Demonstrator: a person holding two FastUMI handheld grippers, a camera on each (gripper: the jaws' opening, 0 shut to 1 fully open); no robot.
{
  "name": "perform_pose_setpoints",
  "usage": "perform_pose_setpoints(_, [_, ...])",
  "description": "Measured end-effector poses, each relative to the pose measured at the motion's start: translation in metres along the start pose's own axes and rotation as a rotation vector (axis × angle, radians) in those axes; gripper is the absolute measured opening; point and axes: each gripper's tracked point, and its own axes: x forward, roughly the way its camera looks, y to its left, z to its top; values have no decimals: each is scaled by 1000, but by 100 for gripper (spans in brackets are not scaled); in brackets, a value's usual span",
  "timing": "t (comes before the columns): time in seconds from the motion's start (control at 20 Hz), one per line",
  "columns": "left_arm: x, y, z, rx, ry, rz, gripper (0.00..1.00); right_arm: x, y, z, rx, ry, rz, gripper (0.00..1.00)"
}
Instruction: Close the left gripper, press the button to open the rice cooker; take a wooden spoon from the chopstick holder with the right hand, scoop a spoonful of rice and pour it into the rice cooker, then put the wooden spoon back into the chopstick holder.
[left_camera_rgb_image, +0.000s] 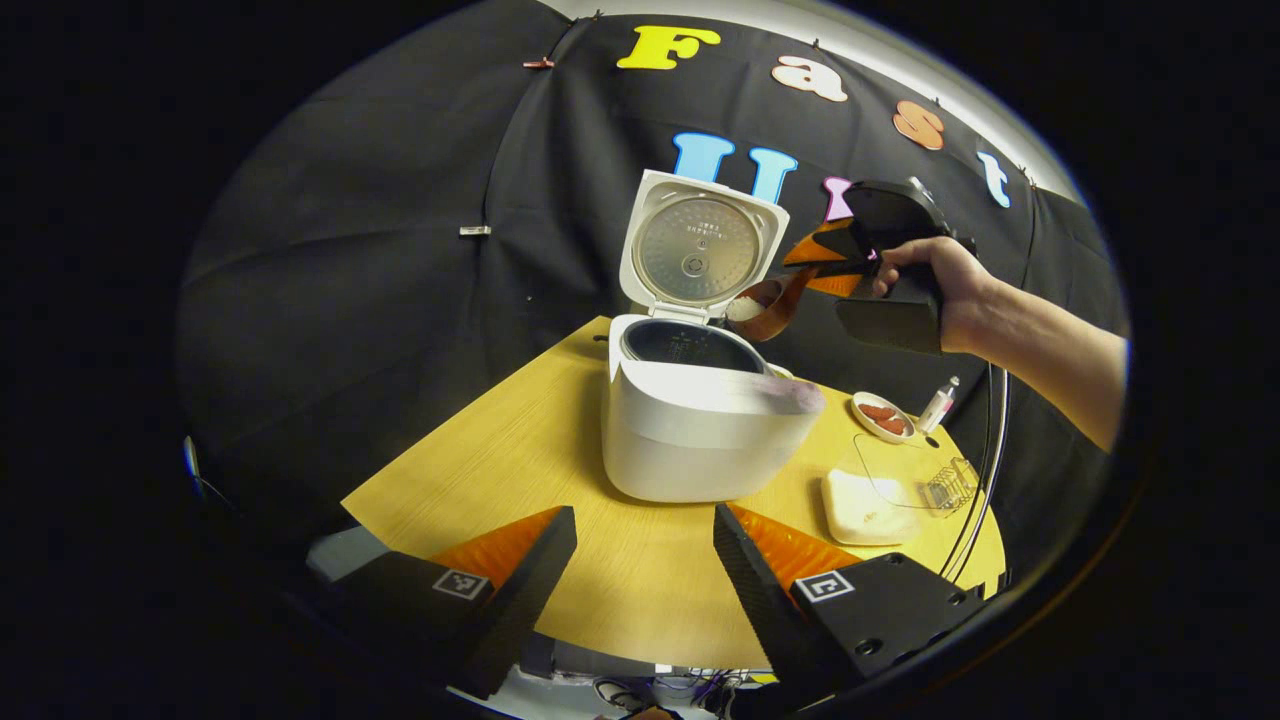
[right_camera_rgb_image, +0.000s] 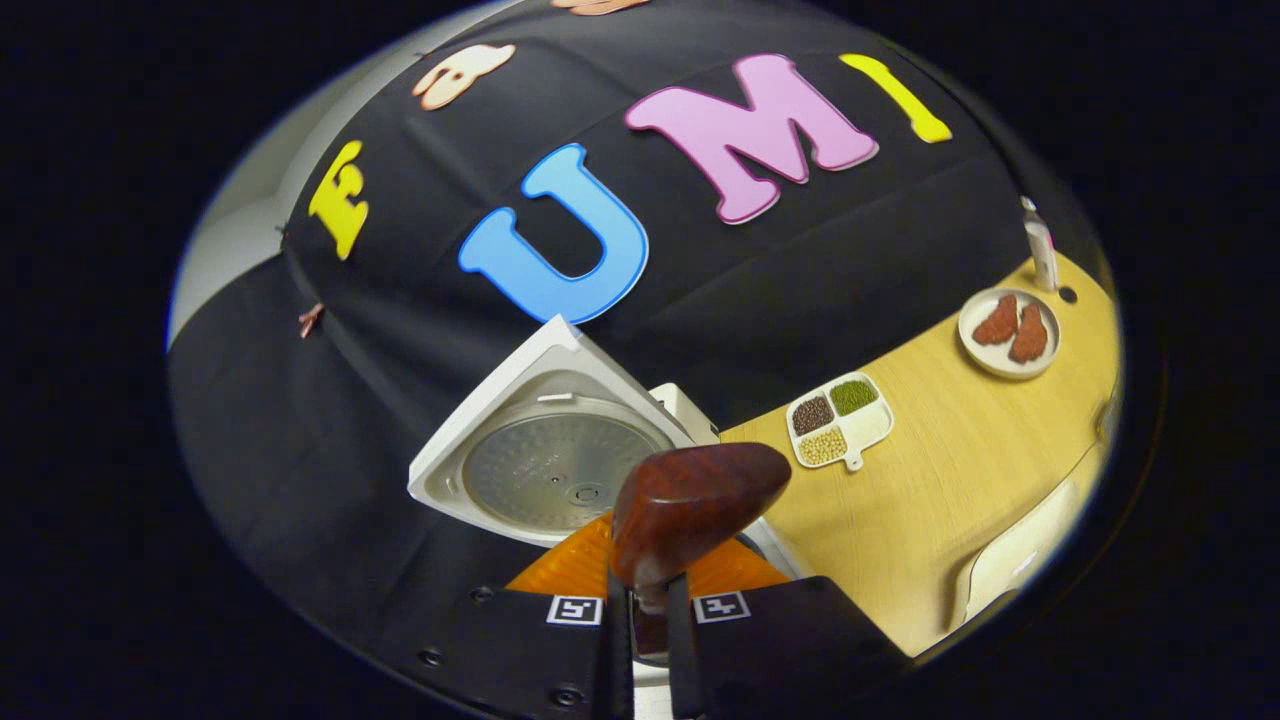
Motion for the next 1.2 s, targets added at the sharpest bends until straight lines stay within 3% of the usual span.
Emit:
perform_pose_setpoints(0.7, [-3,-15,14,-26,-31,-47,96,52,56,-41,-611,-31,117,19])
perform_pose_setpoints(0.85, [-3,-11,15,-34,-31,-46,95,55,66,-49,-788,-46,155,18])
perform_pose_setpoints(0.9, [-4,-9,16,-34,-31,-42,95,56,71,-54,-829,-45,171,14])
perform_pose_setpoints(0.95, [-3,-6,17,-35,-33,-37,95,57,74,-60,-860,-40,188,18])
perform_pose_setpoints(1.2, [-3,5,25,-57,-50,-12,95,55,75,-83,-1048,-27,238,18])
